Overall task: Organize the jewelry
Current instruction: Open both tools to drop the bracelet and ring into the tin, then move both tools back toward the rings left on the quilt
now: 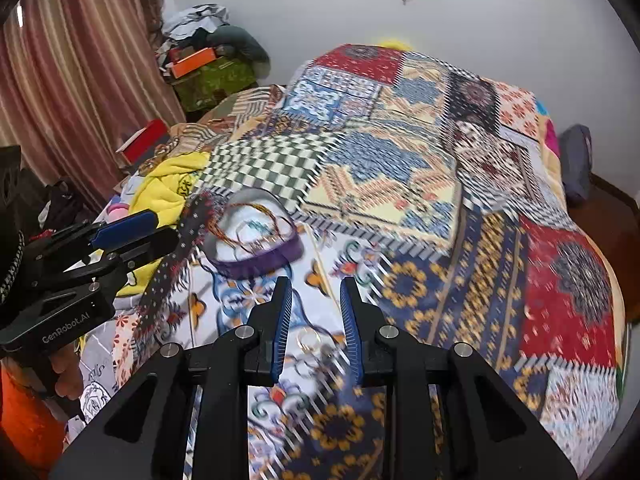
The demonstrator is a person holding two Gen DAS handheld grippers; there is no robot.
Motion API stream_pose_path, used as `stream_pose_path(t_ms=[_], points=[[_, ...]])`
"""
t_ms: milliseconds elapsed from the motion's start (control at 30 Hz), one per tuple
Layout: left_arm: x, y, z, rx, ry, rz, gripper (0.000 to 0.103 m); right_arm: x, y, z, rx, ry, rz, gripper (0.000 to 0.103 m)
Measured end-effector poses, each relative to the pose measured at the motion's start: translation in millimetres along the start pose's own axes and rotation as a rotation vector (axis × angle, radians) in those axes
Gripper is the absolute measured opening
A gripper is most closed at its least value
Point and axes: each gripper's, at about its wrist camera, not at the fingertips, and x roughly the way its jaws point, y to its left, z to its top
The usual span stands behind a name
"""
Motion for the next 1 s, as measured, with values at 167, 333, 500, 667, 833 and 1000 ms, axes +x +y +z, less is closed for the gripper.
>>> stream_pose_path(t_ms=[167, 333, 500, 667, 833, 1000], points=[[5, -13, -15, 0.01, 0.055, -0.012, 0.037, -11, -16, -17, 0.041, 0.007, -0.017, 0.023], [17, -22, -35, 0.012, 0.128, -0.03, 0.037, -15, -29, -35, 0.074, 0.029, -0.036, 0.023], [31, -31, -51, 0.001, 0.194, -0.067, 0.037, -11, -39, -52, 0.101, 0.063, -0.038, 0.023], [51, -47, -62, 0.009, 0.256, -0.118, 0.037, -2, -46, -63, 0.127, 0.1, -0.031, 0.023], [70, -64, -66, 0.014, 0.301, -0.168, 0.037, 6, -51, -71, 0.142, 0.128, -0.021, 0.023], [81, -80, -65, 0.055, 0.293, -0.171, 0.037, 12, -53, -75, 0.142, 0.149, -0.012, 0.023]])
